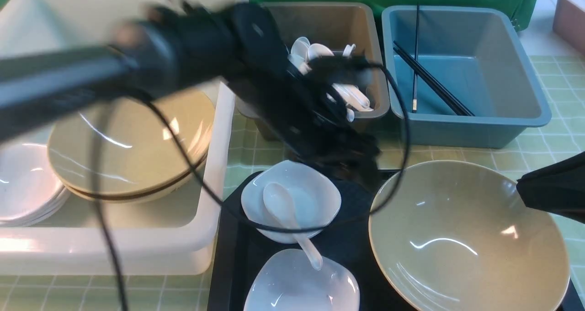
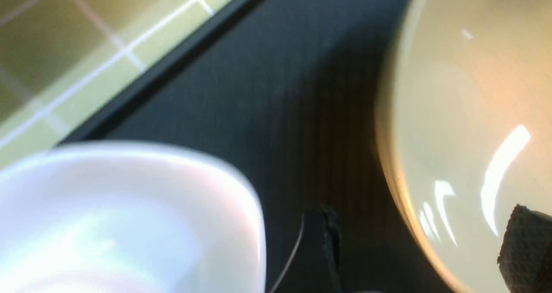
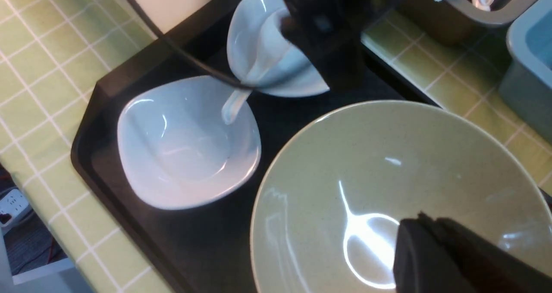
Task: On green table put chopsticks spoon bowls plates into blue grey white boxes.
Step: 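Reach down and grasp the white spoon resting in the bowl with the right gripper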
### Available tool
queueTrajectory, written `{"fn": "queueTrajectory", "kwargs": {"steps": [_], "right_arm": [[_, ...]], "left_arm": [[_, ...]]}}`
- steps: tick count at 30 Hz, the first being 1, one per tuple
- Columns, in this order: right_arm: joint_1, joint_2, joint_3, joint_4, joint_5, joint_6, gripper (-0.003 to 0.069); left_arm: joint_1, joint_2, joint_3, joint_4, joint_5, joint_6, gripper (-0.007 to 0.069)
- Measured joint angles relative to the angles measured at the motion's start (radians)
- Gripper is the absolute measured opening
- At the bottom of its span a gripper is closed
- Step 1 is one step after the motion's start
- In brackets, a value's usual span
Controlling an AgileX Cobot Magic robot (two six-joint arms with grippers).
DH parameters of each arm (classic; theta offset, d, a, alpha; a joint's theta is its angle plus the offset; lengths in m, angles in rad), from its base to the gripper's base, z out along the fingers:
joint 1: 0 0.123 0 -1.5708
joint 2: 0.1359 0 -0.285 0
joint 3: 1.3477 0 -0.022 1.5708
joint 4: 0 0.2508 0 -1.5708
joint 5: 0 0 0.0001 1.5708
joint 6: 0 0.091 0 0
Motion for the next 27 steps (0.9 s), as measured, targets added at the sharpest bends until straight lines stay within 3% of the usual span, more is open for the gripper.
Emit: {"fn": "queueTrajectory", "kwargs": {"steps": [3, 5, 8, 9, 15, 21, 27], "right_arm": [[0.000, 0.016, 0.000, 0.008, 0.000, -0.007, 0.0053], [0.000, 0.049, -0.001, 0.040, 0.001, -0.034, 0.0064], [0.014, 0.148, -0.032, 0.146, 0.008, -0.117, 0.0099], [0.020, 0.164, -0.035, 0.153, 0.009, -0.121, 0.0101], [0.203, 0.468, -0.186, 0.171, 0.009, -0.128, 0.0246], [0.317, 0.755, -0.407, 0.032, 0.013, 0.033, 0.0386], [0.319, 0.967, -0.544, 0.004, 0.083, 0.082, 0.0407]], "left_arm": [[0.033, -0.119, 0.001, 0.022, 0.123, 0.007, 0.0478], [0.041, -0.222, 0.023, 0.028, 0.169, 0.019, 0.0433], [0.044, -0.398, 0.105, 0.027, 0.169, 0.027, 0.0321], [0.044, -0.409, 0.112, 0.027, 0.169, 0.027, 0.0314], [0.044, -0.712, 0.361, 0.073, 0.077, 0.059, 0.0042], [0.044, -0.919, 0.542, 0.138, 0.043, 0.094, -0.0001], [0.044, -1.035, 0.633, 0.151, 0.015, 0.077, -0.0001]]}}
